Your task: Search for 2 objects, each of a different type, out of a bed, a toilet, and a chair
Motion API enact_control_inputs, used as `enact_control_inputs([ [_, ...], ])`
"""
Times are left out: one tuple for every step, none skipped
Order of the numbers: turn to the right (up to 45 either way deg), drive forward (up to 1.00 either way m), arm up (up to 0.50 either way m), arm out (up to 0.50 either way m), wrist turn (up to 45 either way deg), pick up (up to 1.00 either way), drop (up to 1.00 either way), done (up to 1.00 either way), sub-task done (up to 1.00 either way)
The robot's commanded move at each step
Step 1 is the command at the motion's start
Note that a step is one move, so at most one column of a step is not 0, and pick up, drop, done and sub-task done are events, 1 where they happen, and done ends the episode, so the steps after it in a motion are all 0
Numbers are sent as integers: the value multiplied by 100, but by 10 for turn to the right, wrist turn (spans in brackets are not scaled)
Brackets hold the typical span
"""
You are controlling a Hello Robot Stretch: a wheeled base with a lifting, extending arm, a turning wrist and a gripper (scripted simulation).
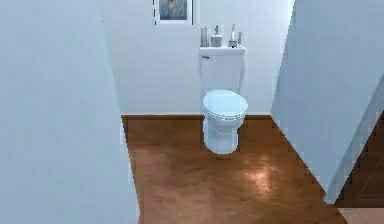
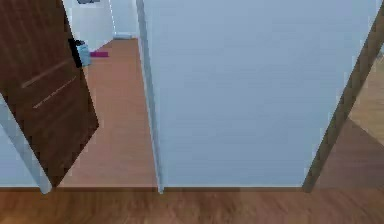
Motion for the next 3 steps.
enact_control_inputs([
  [390, 0, 0, 0, 0, 0, 0, 0, 0],
  [0, 45, 0, 0, 0, 0, 0, 0, 0],
  [-360, 0, 0, 0, 0, 0, 0, 0, 0],
])
